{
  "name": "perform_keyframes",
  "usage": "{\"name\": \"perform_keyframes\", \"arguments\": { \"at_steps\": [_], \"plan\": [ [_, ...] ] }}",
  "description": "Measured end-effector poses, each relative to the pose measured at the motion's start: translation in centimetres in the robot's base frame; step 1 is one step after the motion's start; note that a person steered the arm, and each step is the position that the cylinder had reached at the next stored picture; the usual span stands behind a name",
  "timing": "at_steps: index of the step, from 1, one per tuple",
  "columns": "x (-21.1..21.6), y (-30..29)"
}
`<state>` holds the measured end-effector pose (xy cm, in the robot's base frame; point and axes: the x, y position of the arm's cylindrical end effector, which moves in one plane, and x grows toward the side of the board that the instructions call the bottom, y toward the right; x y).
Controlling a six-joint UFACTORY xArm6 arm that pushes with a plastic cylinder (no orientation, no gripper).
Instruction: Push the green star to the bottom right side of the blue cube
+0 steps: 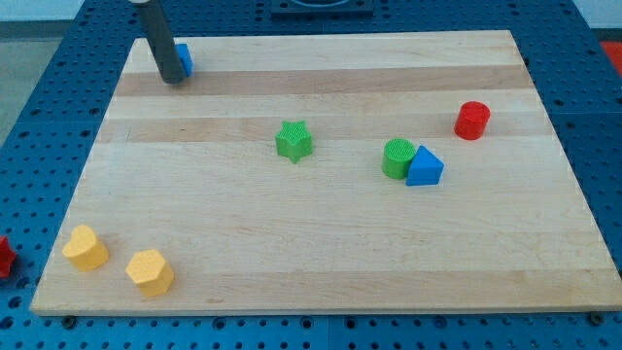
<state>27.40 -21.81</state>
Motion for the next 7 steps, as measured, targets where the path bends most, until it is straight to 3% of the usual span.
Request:
{"name": "perform_keyframes", "arguments": {
  "at_steps": [5, 6, 7],
  "plan": [
    [1.5, 2.1],
    [2.2, 5.0],
    [3.1, 16.8]
  ]
}}
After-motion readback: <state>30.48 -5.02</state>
